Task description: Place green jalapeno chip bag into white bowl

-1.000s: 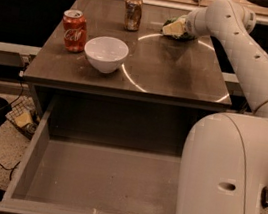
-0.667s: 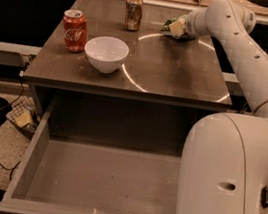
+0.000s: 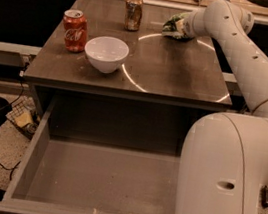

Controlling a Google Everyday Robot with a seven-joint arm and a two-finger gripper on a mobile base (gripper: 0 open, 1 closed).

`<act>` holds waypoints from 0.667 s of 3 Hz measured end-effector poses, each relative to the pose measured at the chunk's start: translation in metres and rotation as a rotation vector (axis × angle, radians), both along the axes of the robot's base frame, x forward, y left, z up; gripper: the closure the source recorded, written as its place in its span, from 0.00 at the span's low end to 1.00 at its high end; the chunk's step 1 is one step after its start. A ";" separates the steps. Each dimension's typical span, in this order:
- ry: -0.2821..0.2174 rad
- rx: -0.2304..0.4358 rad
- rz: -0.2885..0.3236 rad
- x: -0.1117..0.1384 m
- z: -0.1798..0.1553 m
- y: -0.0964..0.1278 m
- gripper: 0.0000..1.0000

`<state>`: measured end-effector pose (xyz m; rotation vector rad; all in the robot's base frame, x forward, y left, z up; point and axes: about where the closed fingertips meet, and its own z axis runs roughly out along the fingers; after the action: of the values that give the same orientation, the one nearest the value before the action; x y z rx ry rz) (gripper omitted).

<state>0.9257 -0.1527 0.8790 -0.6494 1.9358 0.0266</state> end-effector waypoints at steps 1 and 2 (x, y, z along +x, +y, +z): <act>0.003 0.000 0.002 0.001 -0.003 0.002 1.00; 0.011 -0.010 0.005 0.000 0.000 0.006 1.00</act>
Offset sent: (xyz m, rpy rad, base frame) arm 0.0006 0.0020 -0.0026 0.0000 0.0031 0.0023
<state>0.9262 -0.1467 0.8786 -0.6619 1.9460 0.0228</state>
